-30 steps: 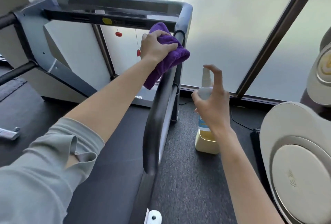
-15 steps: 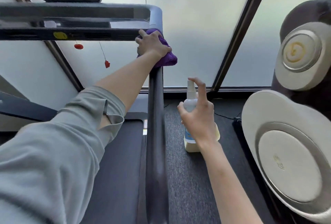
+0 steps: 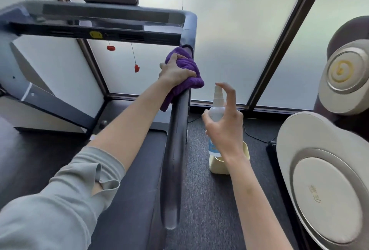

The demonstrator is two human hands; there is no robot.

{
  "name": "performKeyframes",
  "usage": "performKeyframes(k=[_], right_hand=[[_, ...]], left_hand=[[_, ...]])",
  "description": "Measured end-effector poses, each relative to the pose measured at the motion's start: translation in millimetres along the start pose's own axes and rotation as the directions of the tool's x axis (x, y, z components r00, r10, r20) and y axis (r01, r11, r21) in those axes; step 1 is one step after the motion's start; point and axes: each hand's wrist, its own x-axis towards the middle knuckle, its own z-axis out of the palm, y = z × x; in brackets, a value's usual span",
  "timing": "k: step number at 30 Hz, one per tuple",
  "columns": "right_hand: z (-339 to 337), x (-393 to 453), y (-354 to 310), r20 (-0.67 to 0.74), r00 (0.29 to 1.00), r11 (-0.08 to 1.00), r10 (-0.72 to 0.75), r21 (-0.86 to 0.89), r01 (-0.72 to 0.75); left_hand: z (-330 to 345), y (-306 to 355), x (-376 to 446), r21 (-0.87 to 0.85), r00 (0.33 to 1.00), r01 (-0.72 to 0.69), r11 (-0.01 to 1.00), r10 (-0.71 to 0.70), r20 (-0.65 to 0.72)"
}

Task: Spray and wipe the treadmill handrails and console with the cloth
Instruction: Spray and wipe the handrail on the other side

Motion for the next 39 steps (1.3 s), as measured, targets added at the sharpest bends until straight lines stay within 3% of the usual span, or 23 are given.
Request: performKeyframes(k=[9, 17, 24, 32, 39], right_hand=[[-25.0, -39.8, -2.8, 0.027, 0.999, 0.995, -0.04, 0.095, 0.038], [-28.1, -63.0, 3.5, 0.087, 0.992, 0.99, -0.089, 0.121, 0.078], [-28.0, -57.8, 5.0, 0.126, 0.99, 0.995, -0.068, 0.086, 0.058], [-35.5, -50.9, 7.9, 0.08, 0.996, 0.999, -0.035, 0.042, 0.032], [-48.1, -74.2, 7.4, 0.07, 0.996, 0.997, -0.054, 0.061, 0.05]], left_hand=[[-4.7, -18.7, -105.4, -0.04, 0.999, -0.019, 0.999, 0.017, -0.047], [-11.5, -45.5, -207.9, -0.234, 0.997, -0.03, 0.972, 0.013, -0.074], [-9.3, -37.0, -176.1, -0.093, 0.996, -0.024, 0.995, 0.016, -0.091], [-7.9, -21.9, -112.7, -0.183, 0.997, 0.003, 0.983, -0.017, -0.076], [-7.4, -39.6, -178.1, -0.129, 0.994, -0.043, 0.991, 0.029, -0.106]])
